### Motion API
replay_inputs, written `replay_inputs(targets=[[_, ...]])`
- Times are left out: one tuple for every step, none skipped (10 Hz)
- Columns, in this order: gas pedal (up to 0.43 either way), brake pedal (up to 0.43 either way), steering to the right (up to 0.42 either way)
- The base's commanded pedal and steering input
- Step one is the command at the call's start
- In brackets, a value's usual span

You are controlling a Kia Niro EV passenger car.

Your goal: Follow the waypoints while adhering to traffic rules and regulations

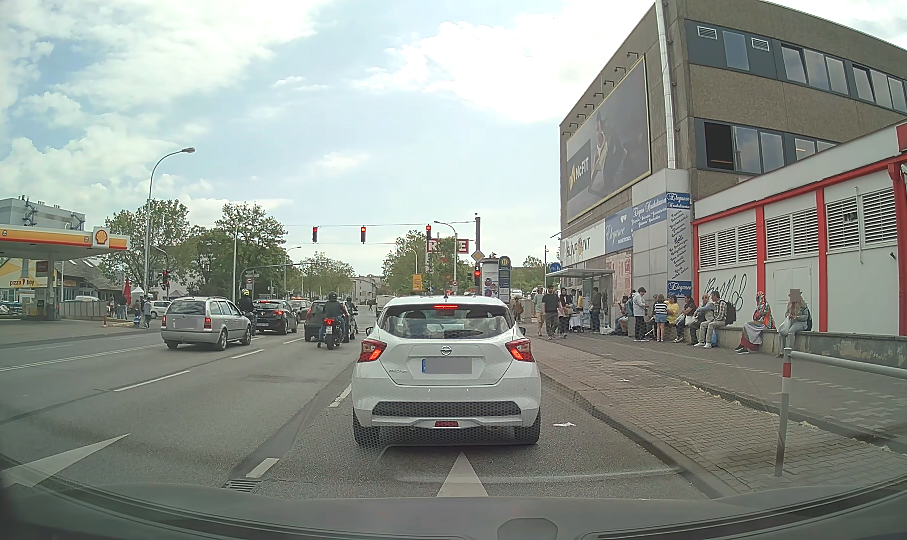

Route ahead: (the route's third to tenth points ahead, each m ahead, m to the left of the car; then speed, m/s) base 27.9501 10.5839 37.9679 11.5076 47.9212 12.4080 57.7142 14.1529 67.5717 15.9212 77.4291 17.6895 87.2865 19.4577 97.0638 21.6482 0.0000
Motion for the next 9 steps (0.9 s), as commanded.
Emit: replay_inputs(targets=[[0.0, 0.311, -0.082], [0.0, 0.311, -0.082], [0.0, 0.311, -0.082], [0.0, 0.311, -0.082], [0.0, 0.311, -0.082], [0.0, 0.311, -0.082], [0.0, 0.311, -0.082], [0.0, 0.311, -0.082], [0.0, 0.311, -0.082]])
